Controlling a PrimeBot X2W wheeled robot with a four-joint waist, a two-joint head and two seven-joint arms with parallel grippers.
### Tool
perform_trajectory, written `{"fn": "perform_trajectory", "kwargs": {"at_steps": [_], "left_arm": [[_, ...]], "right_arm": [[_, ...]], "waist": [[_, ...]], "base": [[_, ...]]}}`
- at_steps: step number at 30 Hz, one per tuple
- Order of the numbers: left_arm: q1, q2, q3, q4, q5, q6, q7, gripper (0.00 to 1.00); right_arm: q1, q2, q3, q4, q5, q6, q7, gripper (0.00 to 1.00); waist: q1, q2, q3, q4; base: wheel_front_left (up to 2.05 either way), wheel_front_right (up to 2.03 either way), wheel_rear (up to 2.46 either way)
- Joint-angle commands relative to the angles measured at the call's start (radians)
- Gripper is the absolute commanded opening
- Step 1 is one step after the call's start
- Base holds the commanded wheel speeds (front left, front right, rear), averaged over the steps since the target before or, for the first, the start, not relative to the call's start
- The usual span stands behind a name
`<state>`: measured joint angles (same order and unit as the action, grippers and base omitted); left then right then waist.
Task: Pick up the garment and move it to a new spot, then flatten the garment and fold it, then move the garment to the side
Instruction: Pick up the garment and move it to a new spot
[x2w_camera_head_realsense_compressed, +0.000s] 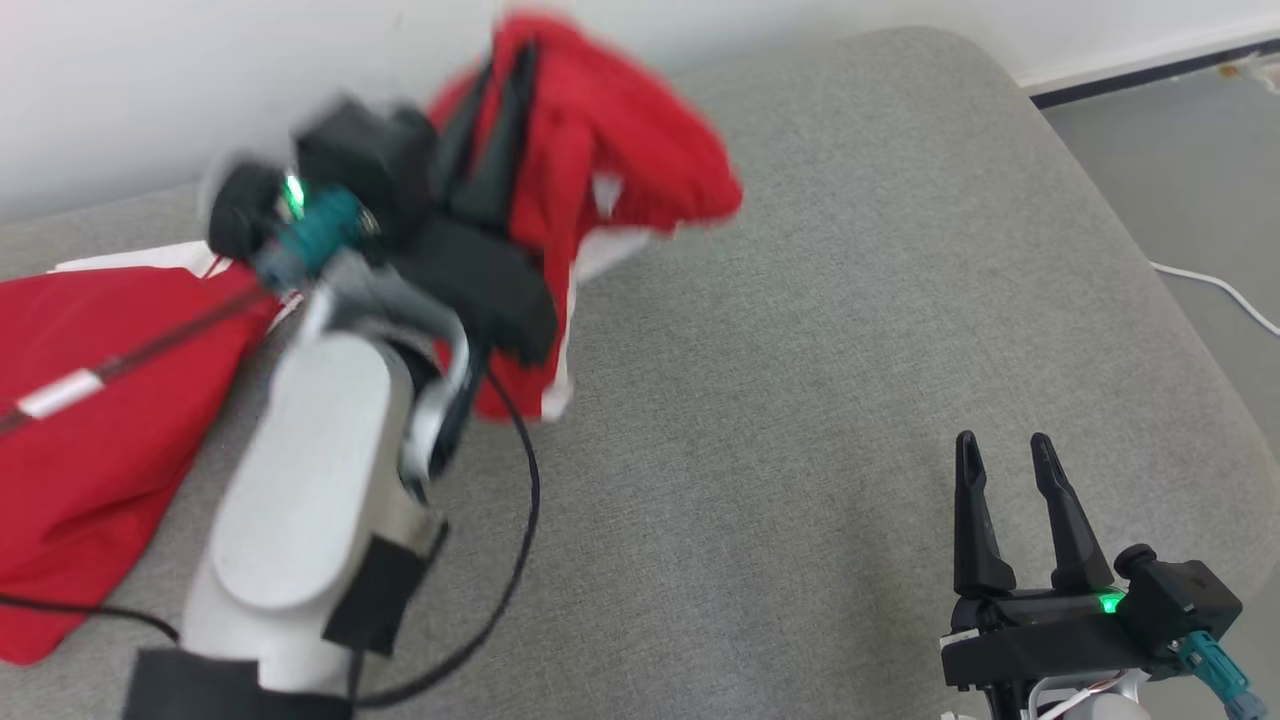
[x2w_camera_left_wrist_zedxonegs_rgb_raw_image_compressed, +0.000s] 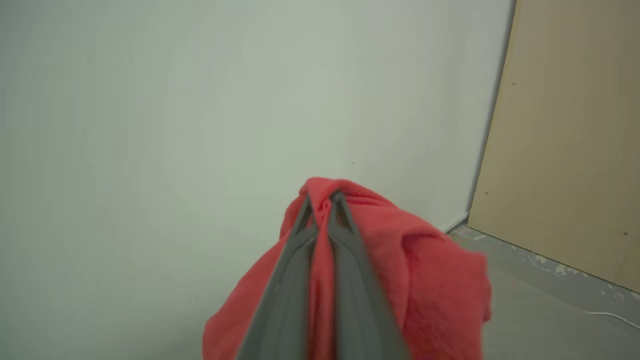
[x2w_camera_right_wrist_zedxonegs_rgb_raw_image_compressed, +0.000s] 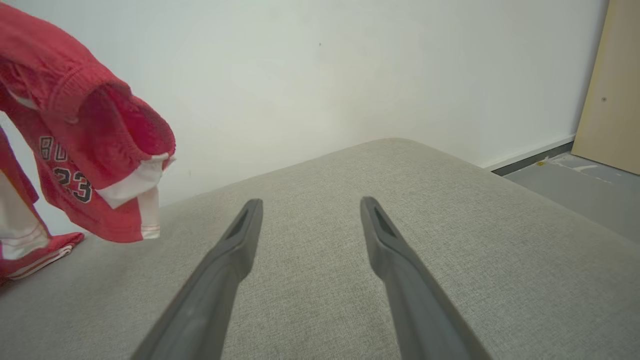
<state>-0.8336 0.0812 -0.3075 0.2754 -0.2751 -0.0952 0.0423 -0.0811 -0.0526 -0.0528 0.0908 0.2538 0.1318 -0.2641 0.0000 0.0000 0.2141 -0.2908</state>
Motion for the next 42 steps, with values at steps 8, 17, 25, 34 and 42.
{"fn": "perform_trajectory", "kwargs": {"at_steps": [8, 17, 25, 34, 42], "left_arm": [[0.179, -0.015, -0.055, 0.251, -0.015, 0.013, -0.09, 0.0], [0.185, -0.029, -0.136, 0.385, -0.034, 0.003, -0.193, 1.0], [0.169, -0.031, -0.183, 0.31, -0.074, 0.036, -0.292, 1.0], [0.253, 0.018, -0.107, 0.103, -0.013, 0.086, -0.308, 1.0], [0.414, 0.078, 0.012, -0.07, 0.057, 0.102, -0.308, 1.0]], "right_arm": [[-0.01, 0.004, 0.005, 0.007, -0.011, -0.002, -0.001, 1.0], [-0.006, 0.004, -0.001, 0.01, -0.027, -0.002, -0.001, 1.0], [0.029, 0.004, -0.009, 0.0, -0.044, -0.002, -0.001, 1.0], [0.052, 0.004, -0.022, -0.022, -0.064, -0.002, -0.001, 1.0], [0.069, 0.004, -0.021, -0.025, -0.074, -0.002, 0.0, 1.0]], "waist": [[0.0, 0.0, 0.012, -0.01], [0.0, 0.0, 0.0, 0.02], [0.0, 0.0, -0.057, 0.089], [0.0, 0.0, -0.092, 0.192], [0.0, 0.0, -0.114, 0.258]], "base": [[0.0, 0.0, 0.0], [0.0, 0.0, 0.0], [0.0, 0.0, 0.0], [0.0, 0.0, 0.0], [0.0, 0.0, 0.0]]}}
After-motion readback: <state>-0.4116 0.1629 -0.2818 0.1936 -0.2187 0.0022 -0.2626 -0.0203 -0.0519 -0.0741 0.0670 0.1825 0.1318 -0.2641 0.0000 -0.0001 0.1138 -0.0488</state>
